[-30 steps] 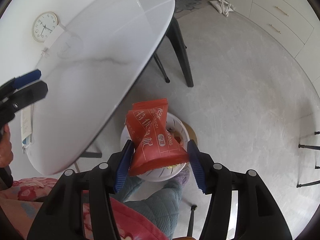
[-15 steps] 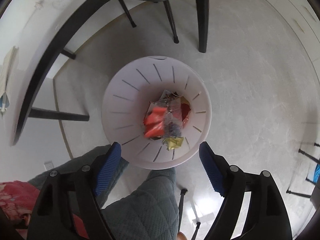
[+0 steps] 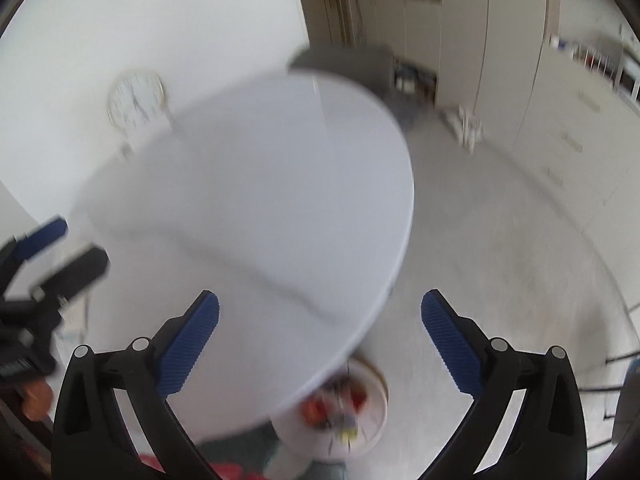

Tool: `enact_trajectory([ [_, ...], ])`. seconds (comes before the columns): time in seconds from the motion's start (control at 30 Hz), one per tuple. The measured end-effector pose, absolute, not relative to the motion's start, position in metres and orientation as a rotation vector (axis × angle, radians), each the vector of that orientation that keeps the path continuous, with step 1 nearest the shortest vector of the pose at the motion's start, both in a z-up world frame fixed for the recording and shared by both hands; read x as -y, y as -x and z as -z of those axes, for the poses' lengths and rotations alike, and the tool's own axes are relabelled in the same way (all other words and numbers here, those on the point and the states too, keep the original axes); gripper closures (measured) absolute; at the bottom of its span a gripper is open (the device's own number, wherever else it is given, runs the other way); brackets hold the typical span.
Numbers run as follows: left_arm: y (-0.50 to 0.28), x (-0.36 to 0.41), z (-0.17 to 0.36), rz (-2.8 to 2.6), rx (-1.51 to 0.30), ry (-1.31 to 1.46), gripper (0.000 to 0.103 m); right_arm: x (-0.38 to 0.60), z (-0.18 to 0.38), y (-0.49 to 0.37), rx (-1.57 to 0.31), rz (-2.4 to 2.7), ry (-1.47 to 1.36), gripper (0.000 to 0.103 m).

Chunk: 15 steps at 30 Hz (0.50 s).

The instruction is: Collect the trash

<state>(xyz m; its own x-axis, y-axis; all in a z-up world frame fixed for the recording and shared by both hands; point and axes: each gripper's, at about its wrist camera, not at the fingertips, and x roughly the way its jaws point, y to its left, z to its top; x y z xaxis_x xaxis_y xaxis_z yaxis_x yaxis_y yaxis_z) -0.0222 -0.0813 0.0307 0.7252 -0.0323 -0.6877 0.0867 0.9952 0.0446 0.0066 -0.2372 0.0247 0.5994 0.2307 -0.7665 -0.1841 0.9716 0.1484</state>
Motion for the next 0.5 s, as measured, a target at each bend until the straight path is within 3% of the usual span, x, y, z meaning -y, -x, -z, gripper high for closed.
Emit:
enact_trajectory([
  [0.17,0.010,0.046,-0.120,0.006,-0.581,-0.066,0.008,0.207,-0.133,-0.026,-0.674,-0.237,-0.101,0.002],
  [0.27,0.008,0.020,-0.152,-0.021,-0.532,-0.040,0.008,0.192,-0.169,-0.034,-0.593,-0.218,-0.116,0.002],
  [0.5,-0.007,-0.025,-0.163,-0.053,-0.532,-0.015,0.008,0.167,-0.183,-0.043,-0.563,-0.191,-0.147,0.002],
])
